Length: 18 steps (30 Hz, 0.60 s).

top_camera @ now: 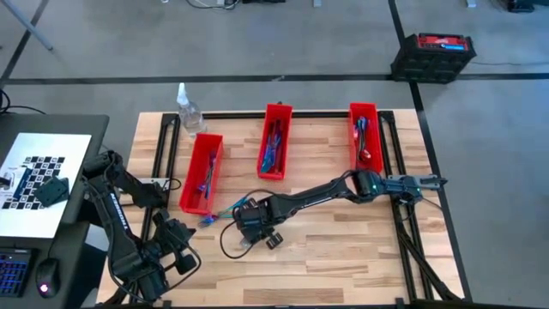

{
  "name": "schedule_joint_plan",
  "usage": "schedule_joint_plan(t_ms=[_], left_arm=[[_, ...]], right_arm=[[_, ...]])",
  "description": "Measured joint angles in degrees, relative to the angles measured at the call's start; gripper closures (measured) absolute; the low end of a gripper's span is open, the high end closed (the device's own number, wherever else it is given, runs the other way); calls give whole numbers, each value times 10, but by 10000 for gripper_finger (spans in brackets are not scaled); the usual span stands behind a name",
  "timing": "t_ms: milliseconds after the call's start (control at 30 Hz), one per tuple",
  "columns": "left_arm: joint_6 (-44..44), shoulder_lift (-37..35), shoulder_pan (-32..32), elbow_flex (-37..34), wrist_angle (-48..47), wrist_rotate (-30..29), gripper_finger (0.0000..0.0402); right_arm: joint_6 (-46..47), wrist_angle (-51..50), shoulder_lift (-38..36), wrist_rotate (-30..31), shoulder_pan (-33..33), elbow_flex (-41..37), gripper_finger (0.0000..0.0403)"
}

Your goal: Sort silverware

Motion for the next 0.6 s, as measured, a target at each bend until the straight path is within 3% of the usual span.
schedule_joint_plan(t_ms=[300,600], left_arm=[[-1,0,0,0,4,0,402],[-1,0,0,0,11,0,402]], right_arm=[[8,-3,-4,-8,-12,-30,393],[80,-47,-41,-15,-15,0,400]])
